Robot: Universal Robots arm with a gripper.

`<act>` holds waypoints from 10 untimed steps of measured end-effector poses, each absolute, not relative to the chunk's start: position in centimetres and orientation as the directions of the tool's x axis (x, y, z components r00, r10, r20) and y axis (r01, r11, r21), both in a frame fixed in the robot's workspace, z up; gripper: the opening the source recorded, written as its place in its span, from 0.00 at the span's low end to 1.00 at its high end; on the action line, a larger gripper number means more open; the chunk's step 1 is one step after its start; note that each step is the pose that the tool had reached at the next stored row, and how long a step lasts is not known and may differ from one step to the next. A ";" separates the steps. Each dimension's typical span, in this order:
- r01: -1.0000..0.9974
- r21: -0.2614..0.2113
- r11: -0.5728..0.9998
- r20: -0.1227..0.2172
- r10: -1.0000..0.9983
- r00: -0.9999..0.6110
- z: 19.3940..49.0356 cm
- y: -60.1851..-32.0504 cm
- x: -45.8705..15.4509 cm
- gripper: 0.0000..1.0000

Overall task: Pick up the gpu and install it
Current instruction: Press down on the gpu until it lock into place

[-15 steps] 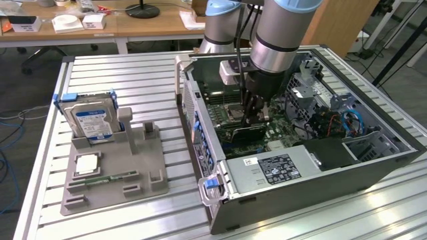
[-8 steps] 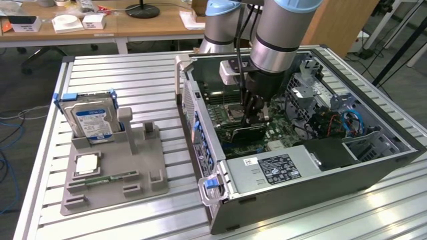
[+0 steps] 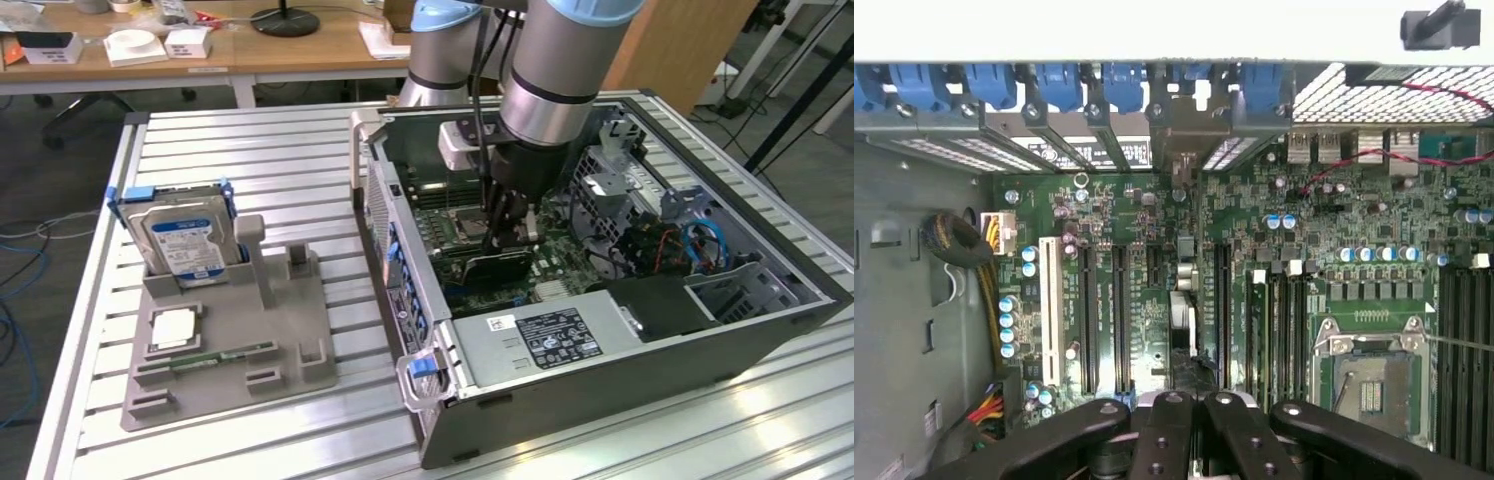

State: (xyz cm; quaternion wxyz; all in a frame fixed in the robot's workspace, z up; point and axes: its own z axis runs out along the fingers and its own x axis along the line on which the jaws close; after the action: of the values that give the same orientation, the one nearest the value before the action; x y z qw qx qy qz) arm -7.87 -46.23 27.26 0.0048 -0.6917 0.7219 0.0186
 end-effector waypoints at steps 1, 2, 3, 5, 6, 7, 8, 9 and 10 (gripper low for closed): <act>-0.999 0.020 0.042 -0.032 -0.999 -0.043 27.1 -46.2 -7.9 0.11; -0.999 0.020 0.042 -0.033 -0.999 -0.043 26.9 -46.2 -7.9 0.11; -0.999 0.020 0.042 -0.033 -0.999 -0.043 26.7 -46.2 -7.9 0.11; -0.999 0.019 0.043 -0.032 -0.999 -0.043 26.4 -46.2 -7.9 0.11; -0.999 0.019 0.043 -0.031 -0.999 -0.043 26.3 -46.2 -7.9 0.11; -0.999 0.018 0.043 -0.029 -0.999 -0.043 26.3 -46.2 -7.9 0.11; -0.999 0.018 0.043 -0.028 -0.999 -0.043 26.3 -46.2 -7.9 0.11; -0.999 0.017 0.043 -0.027 -0.999 -0.043 26.2 -46.2 -7.9 0.11; -0.999 0.017 0.043 -0.026 -0.999 -0.043 26.1 -46.2 -7.9 0.11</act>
State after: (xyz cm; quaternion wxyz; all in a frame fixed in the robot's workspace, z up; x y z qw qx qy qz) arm -7.87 -46.24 26.07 0.0035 -0.6917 0.7220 0.0150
